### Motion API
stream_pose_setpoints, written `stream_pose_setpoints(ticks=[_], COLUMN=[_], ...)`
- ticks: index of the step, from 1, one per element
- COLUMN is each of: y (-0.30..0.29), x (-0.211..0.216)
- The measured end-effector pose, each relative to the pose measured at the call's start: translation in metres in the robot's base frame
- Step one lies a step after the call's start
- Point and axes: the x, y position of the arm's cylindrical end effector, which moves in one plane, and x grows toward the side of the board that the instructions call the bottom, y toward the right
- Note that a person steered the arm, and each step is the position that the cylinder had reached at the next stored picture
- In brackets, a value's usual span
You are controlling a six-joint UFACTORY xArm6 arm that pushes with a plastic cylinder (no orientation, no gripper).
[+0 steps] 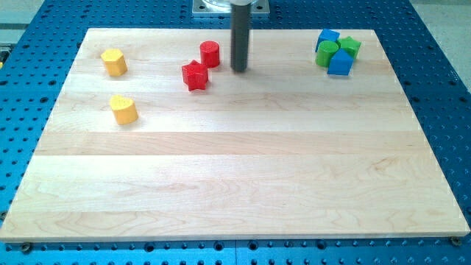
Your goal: Separate green blocks from blue blocks
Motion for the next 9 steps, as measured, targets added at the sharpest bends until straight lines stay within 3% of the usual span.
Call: stream_pose_setpoints(ticks=[2, 3, 5, 6, 7, 8, 9], y=[-0.008, 0.046, 0.205, 0.244, 0.263, 0.250, 0.215], x=[-0.024, -0.037, -0.102, -0.111, -0.057, -0.030, -0.032])
